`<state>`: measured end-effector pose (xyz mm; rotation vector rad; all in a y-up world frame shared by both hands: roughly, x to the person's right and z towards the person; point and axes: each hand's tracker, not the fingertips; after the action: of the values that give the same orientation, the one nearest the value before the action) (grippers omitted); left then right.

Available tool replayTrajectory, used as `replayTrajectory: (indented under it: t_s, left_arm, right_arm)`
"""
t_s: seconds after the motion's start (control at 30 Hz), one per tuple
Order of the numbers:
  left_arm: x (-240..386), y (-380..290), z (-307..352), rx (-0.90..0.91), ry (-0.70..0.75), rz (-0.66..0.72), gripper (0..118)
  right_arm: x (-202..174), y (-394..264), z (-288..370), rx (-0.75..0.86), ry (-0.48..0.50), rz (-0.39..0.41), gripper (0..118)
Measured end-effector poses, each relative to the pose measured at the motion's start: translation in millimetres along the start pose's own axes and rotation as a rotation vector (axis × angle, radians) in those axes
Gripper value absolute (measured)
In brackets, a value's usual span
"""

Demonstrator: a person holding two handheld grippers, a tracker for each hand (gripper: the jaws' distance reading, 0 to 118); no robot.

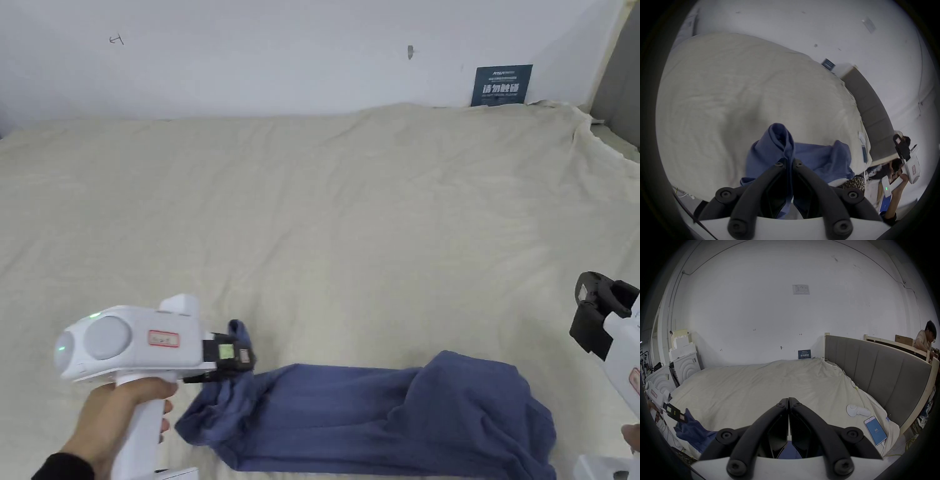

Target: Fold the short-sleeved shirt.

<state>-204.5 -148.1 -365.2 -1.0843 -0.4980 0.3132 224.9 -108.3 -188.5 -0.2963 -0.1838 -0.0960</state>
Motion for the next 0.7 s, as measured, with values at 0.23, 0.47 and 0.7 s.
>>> replayTrajectory:
  t_s: [0.23,0.47,0.7]
  left_arm:
    - [57,-5,-86,-0.099,-0.04,-0.069,5]
    - [83,-29,-159,-0.172,0.013,-0.069,6]
    - [94,-43,-171,-0.171,0.048,-0.112,67]
  right_arm:
    - [3,4,13,0.013,-0.008,0.009,0]
    - [7,2,18,0.002,-0.019,0.004,0]
    - [6,7,24,0.005,-0.026,0.002,0]
